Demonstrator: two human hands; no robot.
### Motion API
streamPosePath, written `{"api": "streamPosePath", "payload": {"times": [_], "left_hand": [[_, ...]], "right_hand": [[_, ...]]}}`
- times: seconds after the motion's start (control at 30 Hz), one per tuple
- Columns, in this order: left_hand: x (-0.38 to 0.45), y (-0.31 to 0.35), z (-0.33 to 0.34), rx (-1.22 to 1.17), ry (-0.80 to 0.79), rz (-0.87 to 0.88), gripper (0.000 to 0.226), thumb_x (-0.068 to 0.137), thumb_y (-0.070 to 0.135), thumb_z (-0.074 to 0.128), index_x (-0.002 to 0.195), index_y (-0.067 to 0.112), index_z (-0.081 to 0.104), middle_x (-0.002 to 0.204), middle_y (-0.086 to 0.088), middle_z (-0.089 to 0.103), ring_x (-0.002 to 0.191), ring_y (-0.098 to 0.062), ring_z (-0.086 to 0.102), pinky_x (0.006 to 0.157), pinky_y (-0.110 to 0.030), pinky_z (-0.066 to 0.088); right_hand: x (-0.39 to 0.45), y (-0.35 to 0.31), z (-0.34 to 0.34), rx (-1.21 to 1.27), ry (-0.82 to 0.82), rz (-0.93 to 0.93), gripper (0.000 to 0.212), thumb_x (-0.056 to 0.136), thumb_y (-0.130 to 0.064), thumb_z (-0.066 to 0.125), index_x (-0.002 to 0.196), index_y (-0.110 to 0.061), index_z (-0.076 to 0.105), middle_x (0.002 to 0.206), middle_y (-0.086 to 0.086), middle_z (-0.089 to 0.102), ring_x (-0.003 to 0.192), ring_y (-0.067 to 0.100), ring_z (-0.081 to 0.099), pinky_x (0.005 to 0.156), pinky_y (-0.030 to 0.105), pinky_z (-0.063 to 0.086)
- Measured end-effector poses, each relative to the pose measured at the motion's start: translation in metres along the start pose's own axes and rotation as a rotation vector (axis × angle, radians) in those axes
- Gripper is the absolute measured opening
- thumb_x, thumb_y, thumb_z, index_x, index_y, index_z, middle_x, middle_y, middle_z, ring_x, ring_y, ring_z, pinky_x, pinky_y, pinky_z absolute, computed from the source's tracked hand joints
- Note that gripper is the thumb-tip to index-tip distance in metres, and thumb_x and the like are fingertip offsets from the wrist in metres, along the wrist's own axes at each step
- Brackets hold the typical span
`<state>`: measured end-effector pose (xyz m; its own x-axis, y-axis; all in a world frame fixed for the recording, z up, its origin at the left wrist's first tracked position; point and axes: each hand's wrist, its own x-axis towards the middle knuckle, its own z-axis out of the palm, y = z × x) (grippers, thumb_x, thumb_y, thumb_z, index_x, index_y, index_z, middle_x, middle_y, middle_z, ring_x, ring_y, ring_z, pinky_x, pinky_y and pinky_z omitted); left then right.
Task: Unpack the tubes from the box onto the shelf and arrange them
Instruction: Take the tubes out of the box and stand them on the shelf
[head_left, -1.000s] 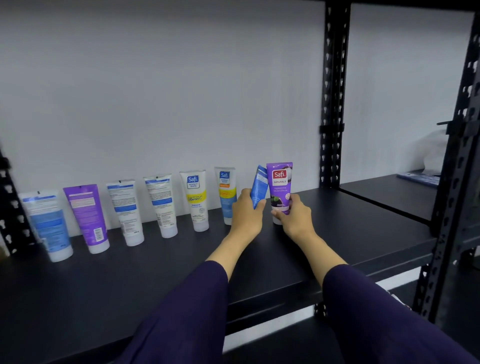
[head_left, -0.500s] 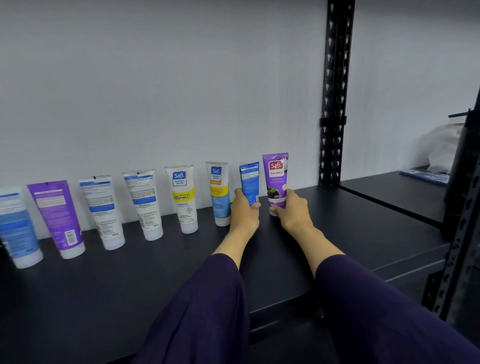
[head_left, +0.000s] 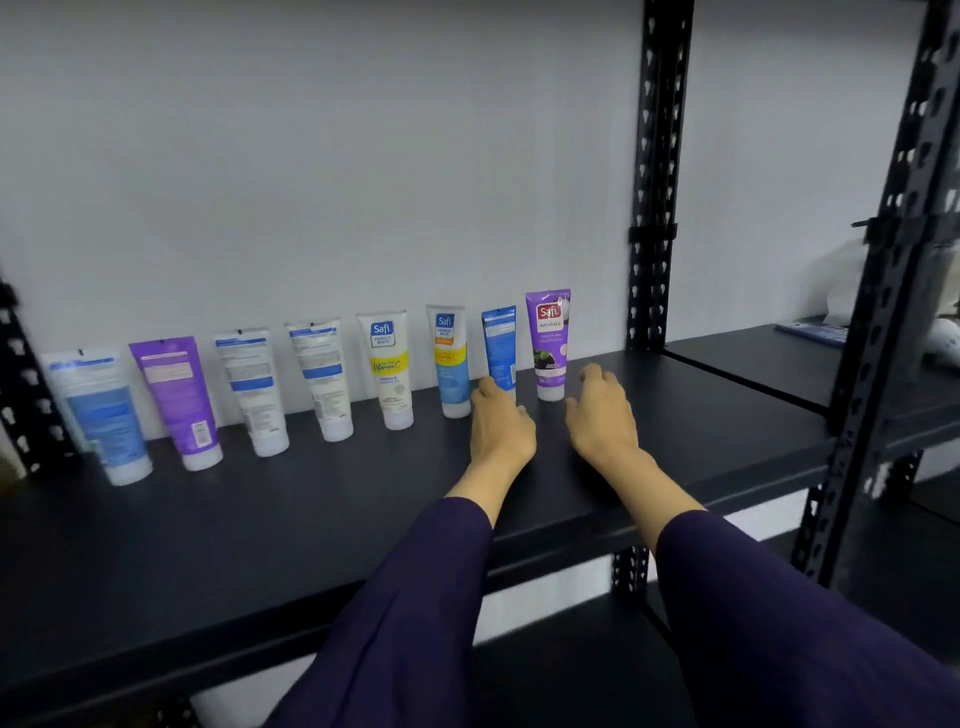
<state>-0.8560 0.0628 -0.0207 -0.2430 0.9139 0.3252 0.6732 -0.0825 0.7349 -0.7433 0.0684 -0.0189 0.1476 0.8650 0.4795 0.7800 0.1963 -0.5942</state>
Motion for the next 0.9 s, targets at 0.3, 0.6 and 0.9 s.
{"api": "streamPosePath", "payload": {"times": [0.3,0.6,0.9], "left_hand": [[-0.092,0.054,-0.032,0.221,-0.101,0.411,0.022,0.097,0.020,0.044,0.110,0.012,0.059,0.114,-0.007,0.057,0.103,-0.025,0.055,0.084,-0.038,0.048],[-0.217,0.106,0.080,0.258,-0.430,0.665,0.020,0.095,0.018,0.041,0.102,0.012,0.060,0.106,-0.004,0.055,0.097,-0.026,0.052,0.077,-0.036,0.044],[-0.338,0.067,0.256,0.310,-0.799,0.750,0.028,0.099,0.027,0.041,0.116,0.014,0.058,0.121,-0.008,0.056,0.111,-0.030,0.051,0.084,-0.042,0.047]], "right_hand": [[-0.094,0.024,-0.104,-0.314,0.091,-0.086,0.024,0.096,-0.017,0.044,0.115,-0.004,0.052,0.112,0.015,0.060,0.100,0.035,0.057,0.076,0.040,0.046],[-0.228,0.146,-0.198,-0.499,0.089,0.230,0.025,0.094,-0.017,0.044,0.113,-0.004,0.053,0.111,0.016,0.059,0.099,0.037,0.055,0.072,0.038,0.040],[-0.344,0.301,-0.178,-0.504,-0.055,0.572,0.023,0.094,-0.017,0.045,0.109,-0.003,0.056,0.108,0.019,0.061,0.099,0.038,0.056,0.073,0.039,0.042]]}}
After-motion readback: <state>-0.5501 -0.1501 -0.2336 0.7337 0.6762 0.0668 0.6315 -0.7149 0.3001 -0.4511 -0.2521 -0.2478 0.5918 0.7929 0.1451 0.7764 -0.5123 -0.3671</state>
